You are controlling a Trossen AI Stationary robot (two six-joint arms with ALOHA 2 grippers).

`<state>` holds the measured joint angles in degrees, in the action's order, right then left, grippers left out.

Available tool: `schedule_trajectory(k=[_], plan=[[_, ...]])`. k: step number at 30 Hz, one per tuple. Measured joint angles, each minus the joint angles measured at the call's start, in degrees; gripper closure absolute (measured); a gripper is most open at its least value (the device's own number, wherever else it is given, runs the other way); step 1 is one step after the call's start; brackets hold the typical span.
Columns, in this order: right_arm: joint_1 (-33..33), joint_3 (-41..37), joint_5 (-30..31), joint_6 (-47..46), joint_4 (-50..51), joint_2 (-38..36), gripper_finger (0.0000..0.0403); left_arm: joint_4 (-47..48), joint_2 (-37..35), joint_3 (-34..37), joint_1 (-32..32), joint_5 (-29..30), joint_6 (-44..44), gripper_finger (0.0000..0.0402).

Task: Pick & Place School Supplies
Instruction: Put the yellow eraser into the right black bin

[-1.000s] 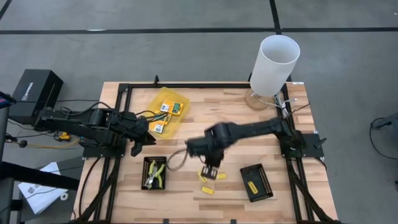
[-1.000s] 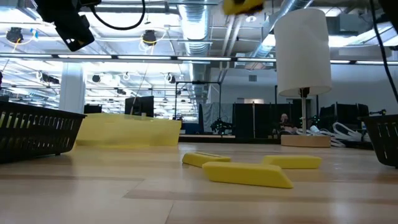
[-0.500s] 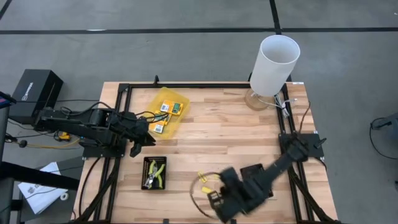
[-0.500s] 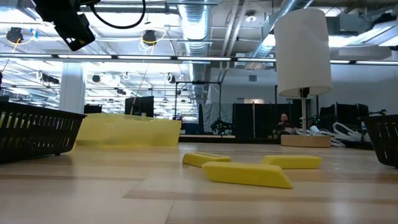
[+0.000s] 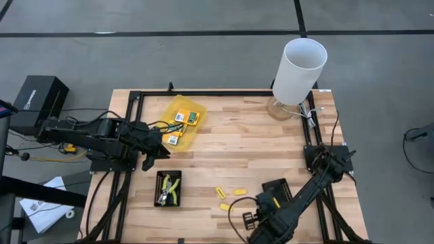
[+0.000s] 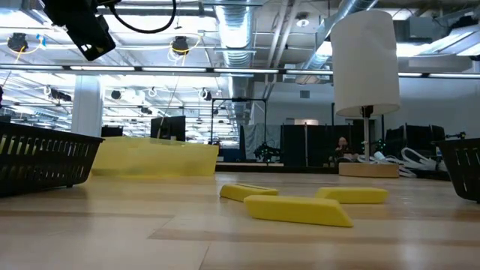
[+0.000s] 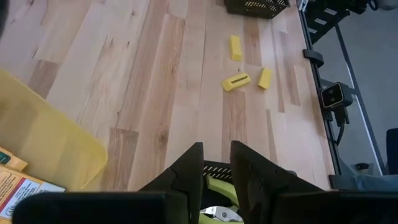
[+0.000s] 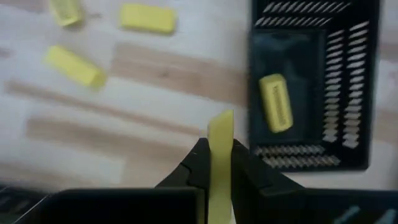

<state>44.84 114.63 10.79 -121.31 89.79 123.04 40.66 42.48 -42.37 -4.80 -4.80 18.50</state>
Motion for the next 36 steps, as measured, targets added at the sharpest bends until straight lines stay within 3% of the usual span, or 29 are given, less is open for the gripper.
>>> schedule_trajectory(k=[4,13,21,26,36], plan=[[0.26,-8.77,-0.15,-0.68,-6.16,-3.74,0.038,0.01,0.02,0.0,0.0,0.0,0.09,0.0325],[-1.01,-37.51,1.8,-1.19,-25.51,-18.66,0.038,0.41,0.0,0.0,0.0,0.02,0.36,0.0325],[-4.55,-53.96,7.28,0.18,-30.52,-34.21,0.038,0.56,0.01,0.01,0.0,0.04,1.83,0.0325],[-3.03,-59.61,7.25,0.69,-37.25,-39.17,0.038,0.65,0.0,0.0,0.0,0.06,2.01,0.0325],[0.82,-60.46,5.62,0.21,-41.13,-35.62,0.038,0.69,0.02,0.02,0.0,1.78,4.03,0.0325]])
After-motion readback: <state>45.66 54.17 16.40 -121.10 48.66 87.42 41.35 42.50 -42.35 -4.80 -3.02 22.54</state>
